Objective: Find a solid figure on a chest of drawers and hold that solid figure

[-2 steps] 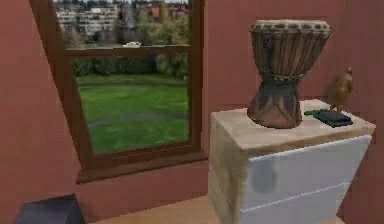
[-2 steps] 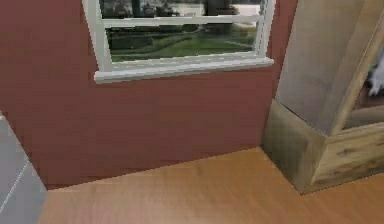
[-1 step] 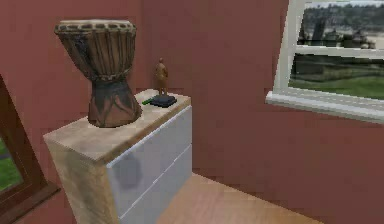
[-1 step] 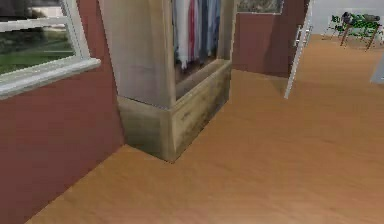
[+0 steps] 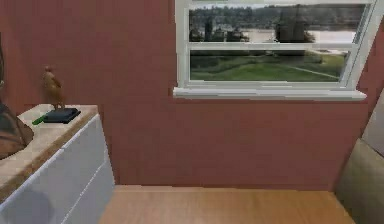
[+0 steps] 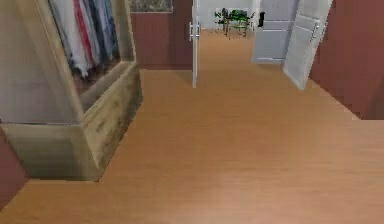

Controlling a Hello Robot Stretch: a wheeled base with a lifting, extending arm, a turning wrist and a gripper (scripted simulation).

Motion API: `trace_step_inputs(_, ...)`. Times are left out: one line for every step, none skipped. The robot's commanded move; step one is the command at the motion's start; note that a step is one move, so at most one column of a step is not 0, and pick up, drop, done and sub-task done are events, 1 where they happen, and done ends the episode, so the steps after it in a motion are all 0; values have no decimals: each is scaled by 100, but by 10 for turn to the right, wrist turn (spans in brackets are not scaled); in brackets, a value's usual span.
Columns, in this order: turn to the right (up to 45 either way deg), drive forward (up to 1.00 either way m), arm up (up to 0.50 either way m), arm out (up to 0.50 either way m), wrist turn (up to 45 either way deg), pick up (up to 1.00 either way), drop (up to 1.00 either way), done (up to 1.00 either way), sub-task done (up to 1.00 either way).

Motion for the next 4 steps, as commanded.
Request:
trace_step_inputs(0, 75, 0, 0, 0, 0, 0, 0, 0)
trace_step_inputs(-450, 0, 0, 0, 0, 0, 0, 0, 0)
trace_step_inputs(-450, 0, 0, 0, 0, 0, 0, 0, 0)
trace_step_inputs(-450, 0, 0, 0, 0, 0, 0, 0, 0)
